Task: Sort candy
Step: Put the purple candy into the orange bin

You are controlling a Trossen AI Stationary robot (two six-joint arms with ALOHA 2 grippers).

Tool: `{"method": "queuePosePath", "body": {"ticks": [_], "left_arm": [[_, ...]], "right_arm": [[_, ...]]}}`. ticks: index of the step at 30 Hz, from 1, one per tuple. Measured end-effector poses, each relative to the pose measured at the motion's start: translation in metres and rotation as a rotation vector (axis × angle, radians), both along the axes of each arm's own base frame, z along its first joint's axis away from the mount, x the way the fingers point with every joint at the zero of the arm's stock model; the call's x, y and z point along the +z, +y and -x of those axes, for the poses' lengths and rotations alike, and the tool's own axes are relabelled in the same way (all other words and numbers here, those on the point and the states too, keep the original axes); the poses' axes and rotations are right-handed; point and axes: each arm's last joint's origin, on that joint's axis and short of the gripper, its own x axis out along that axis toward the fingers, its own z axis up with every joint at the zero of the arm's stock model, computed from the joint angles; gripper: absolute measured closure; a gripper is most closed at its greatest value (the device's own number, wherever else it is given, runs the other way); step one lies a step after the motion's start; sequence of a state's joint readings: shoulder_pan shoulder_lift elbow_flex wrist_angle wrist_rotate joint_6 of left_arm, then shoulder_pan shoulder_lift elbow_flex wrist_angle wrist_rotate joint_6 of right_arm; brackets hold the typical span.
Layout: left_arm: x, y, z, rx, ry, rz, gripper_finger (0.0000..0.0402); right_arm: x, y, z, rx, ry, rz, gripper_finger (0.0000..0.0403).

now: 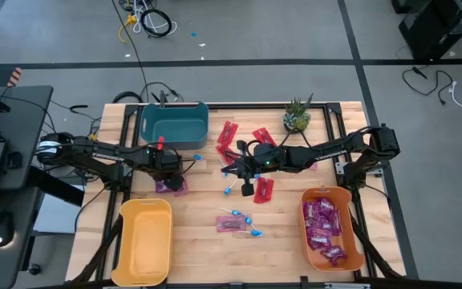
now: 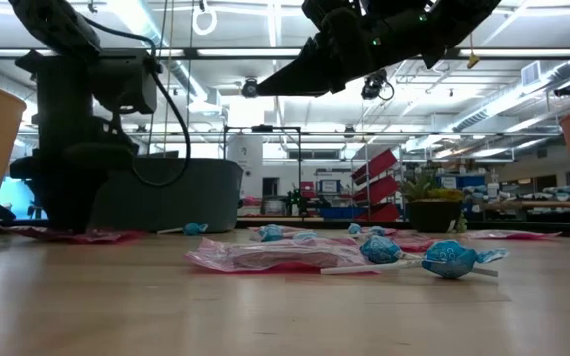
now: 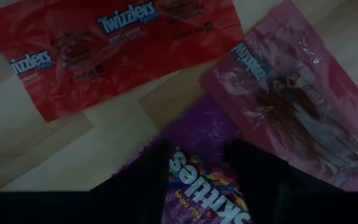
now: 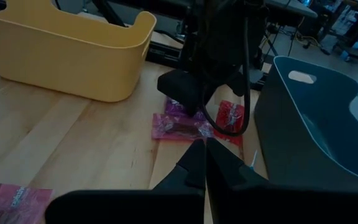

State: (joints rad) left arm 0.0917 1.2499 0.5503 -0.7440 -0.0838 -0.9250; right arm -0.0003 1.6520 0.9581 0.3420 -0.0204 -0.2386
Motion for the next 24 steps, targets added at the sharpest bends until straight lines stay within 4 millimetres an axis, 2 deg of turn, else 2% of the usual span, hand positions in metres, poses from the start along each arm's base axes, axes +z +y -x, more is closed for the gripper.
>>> {"method": "queuePosePath", "body": {"ticks": [5, 10, 15, 24], "left_arm": [[0.0001, 0.0001, -0.0010, -0.001, -0.010, -0.001, 0.0183], [0.0003, 0.0006, -0.0015, -0.020, -0.012, -0.020, 0.0180], [0.0003, 0.0007, -0.0014, -0.029, -0.010, -0.025, 0.0205], [0.0003, 0.0008, -0.0014, -0.056, -0.007, -0.030, 0.0276]], "right_arm": [[0.0000, 0.0000, 0.0000, 0.000, 0.000, 0.000, 0.0403], [0.0000, 0.0000, 0.0000, 0.000, 0.000, 0.000, 0.0403], [0.0000, 0.0000, 0.0000, -0.001, 0.000, -0.004, 0.0403], [0.0000, 0.0000, 0.0000, -0.001, 0.000, -0.004, 0.0403]]}}
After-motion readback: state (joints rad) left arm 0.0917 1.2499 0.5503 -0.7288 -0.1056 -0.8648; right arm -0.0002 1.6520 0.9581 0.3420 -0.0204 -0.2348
